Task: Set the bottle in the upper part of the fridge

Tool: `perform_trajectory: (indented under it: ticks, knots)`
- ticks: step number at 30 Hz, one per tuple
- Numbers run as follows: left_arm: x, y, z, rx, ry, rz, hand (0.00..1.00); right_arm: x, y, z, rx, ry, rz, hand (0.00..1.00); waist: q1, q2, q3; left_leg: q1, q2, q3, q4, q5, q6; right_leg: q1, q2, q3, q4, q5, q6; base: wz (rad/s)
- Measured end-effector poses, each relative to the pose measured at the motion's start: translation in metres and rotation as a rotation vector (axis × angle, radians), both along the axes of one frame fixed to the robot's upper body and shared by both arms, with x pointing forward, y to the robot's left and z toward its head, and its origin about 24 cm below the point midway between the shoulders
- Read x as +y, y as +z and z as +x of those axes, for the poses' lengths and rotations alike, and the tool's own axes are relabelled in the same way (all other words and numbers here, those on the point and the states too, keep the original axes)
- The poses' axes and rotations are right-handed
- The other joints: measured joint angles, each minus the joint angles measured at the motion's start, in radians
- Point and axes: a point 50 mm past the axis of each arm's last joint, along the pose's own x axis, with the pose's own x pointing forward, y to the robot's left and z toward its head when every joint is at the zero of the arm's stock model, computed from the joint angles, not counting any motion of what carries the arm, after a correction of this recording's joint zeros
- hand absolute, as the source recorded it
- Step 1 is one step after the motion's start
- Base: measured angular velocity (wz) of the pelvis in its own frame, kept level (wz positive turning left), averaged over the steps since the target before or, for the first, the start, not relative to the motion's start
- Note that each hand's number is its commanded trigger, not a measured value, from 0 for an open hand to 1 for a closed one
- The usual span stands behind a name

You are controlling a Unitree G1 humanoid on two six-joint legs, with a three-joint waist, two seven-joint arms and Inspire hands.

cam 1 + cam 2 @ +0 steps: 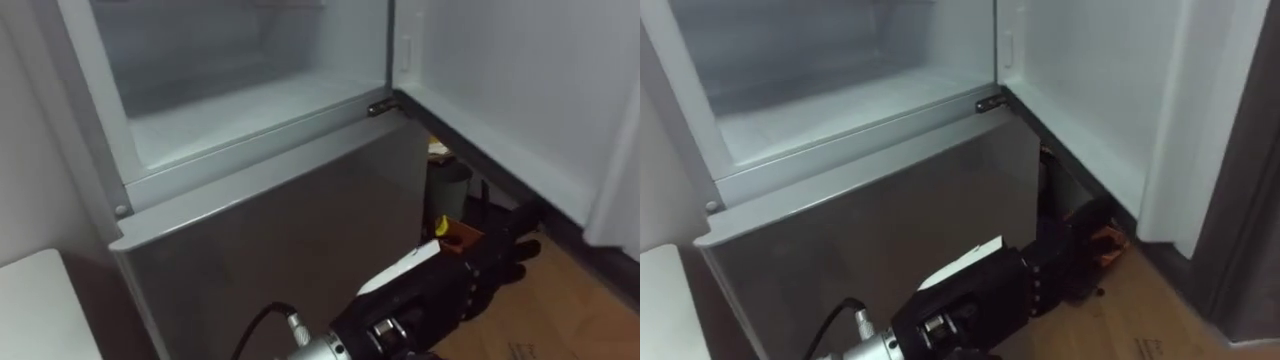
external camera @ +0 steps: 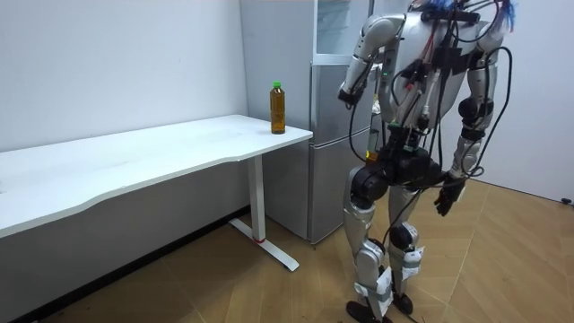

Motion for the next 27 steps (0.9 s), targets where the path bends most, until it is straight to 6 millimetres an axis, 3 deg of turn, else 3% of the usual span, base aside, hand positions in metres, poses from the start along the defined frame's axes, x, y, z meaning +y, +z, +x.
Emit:
perform_trajectory:
  ticks: [5, 13, 22, 27]
  knots:
    - [-0.009, 0.02, 0.003, -0.084, -0.038, 0.004, 0.0, -0.002, 0.001, 0.001, 0.005, 0.005, 0.004, 0.0, -0.018, 0.0, 0.0, 0.0, 0.02, 0.03, 0.011, -0.011, -0.02, -0.007, 0.015, 0.007, -0.001, -0.004, -0.012, -0.18]
    - [-0.015, 0.025, 0.004, -0.109, -0.061, 0.015, 0.0, -0.004, 0.001, 0.0, 0.007, -0.02, -0.016, 0.0, -0.015, 0.001, -0.0004, 0.002, 0.03, 0.036, 0.031, -0.009, -0.026, 0.0, 0.018, 0.002, -0.005, -0.007, -0.024, -0.12]
    - [-0.012, 0.019, 0.01, -0.086, -0.039, 0.037, 0.0, -0.001, 0.0, 0.004, 0.01, 0.014, -0.019, 0.0, -0.002, 0.005, -0.0008, 0.012, 0.028, -0.024, 0.027, -0.002, -0.037, 0.027, 0.016, -0.033, -0.006, -0.016, -0.034, 0.12]
    - [-0.01, 0.02, 0.008, -0.104, -0.027, 0.044, 0.0, 0.0, 0.001, 0.007, -0.003, 0.019, -0.014, 0.0, 0.029, 0.006, -0.0019, 0.006, 0.024, -0.069, 0.022, 0.004, -0.045, 0.03, 0.01, -0.077, -0.004, -0.024, -0.039, 0.24]
